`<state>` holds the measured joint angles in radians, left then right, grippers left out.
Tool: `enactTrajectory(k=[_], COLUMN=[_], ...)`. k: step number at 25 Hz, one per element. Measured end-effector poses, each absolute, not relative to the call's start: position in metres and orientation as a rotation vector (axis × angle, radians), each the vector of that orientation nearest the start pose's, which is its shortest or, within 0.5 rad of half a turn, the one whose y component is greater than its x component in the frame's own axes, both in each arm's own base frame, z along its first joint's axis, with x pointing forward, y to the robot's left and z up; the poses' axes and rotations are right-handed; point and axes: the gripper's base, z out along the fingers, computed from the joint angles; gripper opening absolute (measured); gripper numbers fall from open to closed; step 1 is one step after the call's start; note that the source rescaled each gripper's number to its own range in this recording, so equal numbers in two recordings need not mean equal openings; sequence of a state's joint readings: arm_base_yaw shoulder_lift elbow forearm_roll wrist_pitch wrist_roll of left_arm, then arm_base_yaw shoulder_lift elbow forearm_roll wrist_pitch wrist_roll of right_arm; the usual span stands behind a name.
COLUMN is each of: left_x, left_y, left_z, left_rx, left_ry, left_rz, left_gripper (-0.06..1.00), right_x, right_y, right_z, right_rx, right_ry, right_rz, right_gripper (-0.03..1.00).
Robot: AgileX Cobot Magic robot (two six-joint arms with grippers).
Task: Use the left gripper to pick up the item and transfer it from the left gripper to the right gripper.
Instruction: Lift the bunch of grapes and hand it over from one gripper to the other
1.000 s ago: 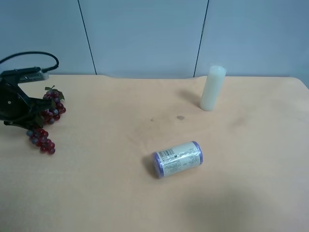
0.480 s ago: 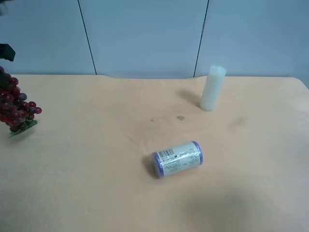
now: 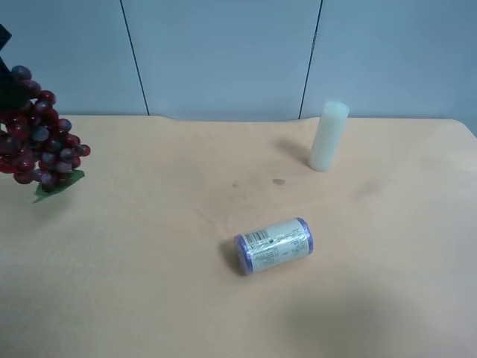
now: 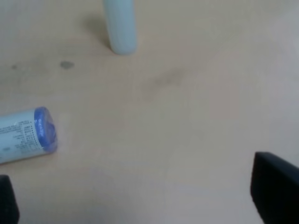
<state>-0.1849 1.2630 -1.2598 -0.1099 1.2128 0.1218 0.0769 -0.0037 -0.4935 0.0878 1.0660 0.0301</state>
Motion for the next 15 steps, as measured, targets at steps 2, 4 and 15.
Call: enactTrajectory(k=[2, 4, 15], left_x=[0.229, 0.223, 0.192], left_y=[-0.068, -0.086, -0.149], left_z=[0.365, 0.366, 0.367], left_rx=[0.479, 0.585, 0.96], left_ry=[2.656, 2.632, 2.496], left_rz=[-0.192, -0.218, -0.311], left_gripper=[0.01, 0.01, 0.01], right_x=[-0.006, -0.006, -0.006], right_y=[0.007, 0.007, 0.007], right_z=[0.275, 0.275, 0.275], right_rx=[-0.052, -0.052, -0.052], right_ry=[2.053, 2.053, 2.053], right_rz=[0.172, 0.172, 0.172], right_gripper=[1.0, 1.0, 1.0])
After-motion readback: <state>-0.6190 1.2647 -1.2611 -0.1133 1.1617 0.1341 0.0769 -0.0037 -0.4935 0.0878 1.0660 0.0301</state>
